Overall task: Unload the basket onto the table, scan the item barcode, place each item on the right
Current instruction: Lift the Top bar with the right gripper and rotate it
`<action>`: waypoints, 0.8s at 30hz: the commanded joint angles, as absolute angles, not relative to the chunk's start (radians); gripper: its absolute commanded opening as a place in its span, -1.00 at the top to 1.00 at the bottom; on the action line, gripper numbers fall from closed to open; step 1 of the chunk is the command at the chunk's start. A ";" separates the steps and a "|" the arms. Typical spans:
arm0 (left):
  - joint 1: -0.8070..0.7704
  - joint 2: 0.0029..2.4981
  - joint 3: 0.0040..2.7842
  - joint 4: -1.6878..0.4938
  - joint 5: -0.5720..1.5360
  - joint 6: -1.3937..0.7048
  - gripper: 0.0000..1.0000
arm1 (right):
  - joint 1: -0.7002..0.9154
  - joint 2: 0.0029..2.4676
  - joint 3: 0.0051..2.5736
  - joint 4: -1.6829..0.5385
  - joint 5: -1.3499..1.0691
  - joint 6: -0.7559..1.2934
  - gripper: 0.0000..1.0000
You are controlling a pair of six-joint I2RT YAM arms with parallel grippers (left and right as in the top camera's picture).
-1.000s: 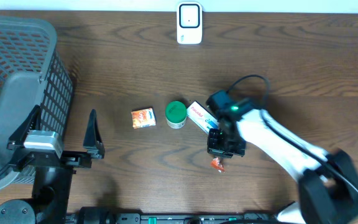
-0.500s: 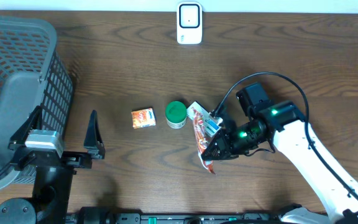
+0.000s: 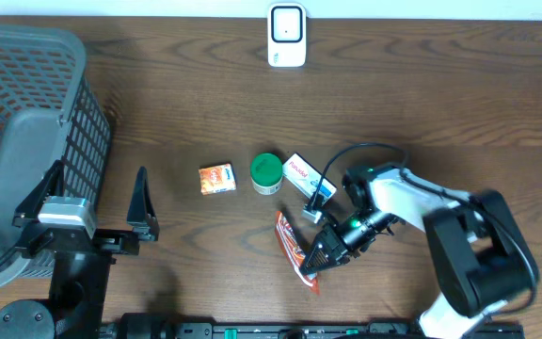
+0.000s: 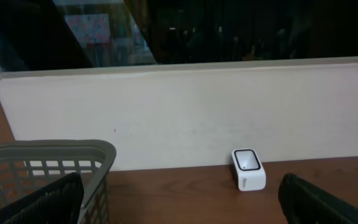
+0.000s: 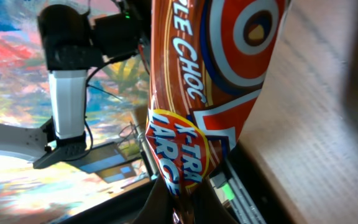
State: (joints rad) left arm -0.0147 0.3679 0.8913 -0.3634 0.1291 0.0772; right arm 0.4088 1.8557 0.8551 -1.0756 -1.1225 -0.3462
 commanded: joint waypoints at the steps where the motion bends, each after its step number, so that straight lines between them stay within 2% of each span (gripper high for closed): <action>1: -0.012 0.359 0.887 -0.362 0.139 0.066 -0.99 | 0.405 1.935 0.850 -1.045 -1.087 -0.358 0.97; 5: -0.012 0.359 0.887 -0.362 0.139 0.065 -0.99 | 0.400 1.981 0.850 -0.954 -0.938 -0.153 0.96; 6: -0.012 0.359 0.887 -0.362 0.139 0.066 -0.99 | 0.397 1.981 0.850 -0.944 -0.900 -0.113 0.82; 7: -0.012 0.359 0.887 -0.362 0.139 0.066 -0.98 | 0.393 1.980 0.850 -0.933 -0.857 -0.063 0.51; 9: -0.012 0.359 0.887 -0.362 0.139 0.066 -0.98 | 0.390 1.980 0.850 -0.930 -0.844 -0.047 0.38; 12: -0.012 0.359 0.887 -0.362 0.139 0.066 -0.99 | 0.379 1.980 0.850 -0.930 -0.846 -0.029 0.34; 16: -0.012 0.359 0.887 -0.362 0.139 0.066 -0.98 | 0.340 1.980 0.851 -0.930 -0.836 -0.026 0.04; 22: -0.012 0.359 0.887 -0.362 0.139 0.066 -0.98 | 0.268 1.939 0.856 -0.935 -0.834 -0.027 -0.02; 24: -0.012 0.359 0.887 -0.362 0.139 0.066 -0.98 | 0.261 1.904 0.856 -0.934 -0.834 -0.046 -0.30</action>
State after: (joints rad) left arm -0.0147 0.3679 0.8913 -0.3634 0.1291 0.0772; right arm 0.2810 1.9488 0.8562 -0.9451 -0.9234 -0.0566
